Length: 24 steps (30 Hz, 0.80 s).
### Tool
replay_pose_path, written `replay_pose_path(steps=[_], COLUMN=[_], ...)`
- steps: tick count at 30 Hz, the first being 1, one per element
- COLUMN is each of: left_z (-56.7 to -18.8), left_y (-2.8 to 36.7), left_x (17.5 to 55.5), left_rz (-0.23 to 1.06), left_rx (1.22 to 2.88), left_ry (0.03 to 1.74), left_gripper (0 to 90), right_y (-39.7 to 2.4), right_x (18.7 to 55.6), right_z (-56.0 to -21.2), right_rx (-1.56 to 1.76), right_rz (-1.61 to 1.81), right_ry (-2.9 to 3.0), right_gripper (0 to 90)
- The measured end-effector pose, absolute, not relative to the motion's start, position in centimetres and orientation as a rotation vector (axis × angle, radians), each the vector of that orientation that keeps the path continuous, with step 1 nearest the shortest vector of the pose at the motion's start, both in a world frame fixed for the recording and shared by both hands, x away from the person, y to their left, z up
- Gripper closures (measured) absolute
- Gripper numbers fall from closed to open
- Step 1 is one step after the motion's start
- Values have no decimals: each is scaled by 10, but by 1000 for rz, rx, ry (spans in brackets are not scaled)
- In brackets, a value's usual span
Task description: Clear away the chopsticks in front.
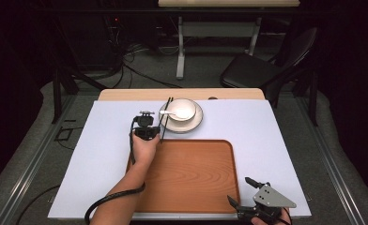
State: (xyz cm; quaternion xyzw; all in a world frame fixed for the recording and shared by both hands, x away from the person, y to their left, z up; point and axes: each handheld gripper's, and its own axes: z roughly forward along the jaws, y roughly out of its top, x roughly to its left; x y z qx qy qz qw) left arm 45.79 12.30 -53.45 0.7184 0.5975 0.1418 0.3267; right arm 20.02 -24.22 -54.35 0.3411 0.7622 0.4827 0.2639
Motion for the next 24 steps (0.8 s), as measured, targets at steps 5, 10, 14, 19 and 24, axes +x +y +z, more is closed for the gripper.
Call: replay_pose_path(steps=[5, 10, 14, 19, 24], left_z=[-534, -533, -532, -528, -523], left_y=[124, 128, 130, 136, 147], left_x=[458, 457, 456, 454, 448], left_rz=[381, 385, 394, 411, 432], left_rx=[1873, 1851, 1839, 1817, 1773], left_ry=[1566, 1563, 1558, 1552, 1547], left_gripper=[862, 862, 863, 863, 863], right_y=[-242, -242, -242, -242, -242], right_x=[200, 200, 200, 200, 200], right_z=[-544, -544, -544, -544, -544], right_rx=[924, 923, 924, 924, 925], right_rz=[1305, 1304, 1304, 1303, 1303], right_ry=[2061, 2061, 2061, 2061, 2060], right_gripper=[148, 148, 148, 148, 149])
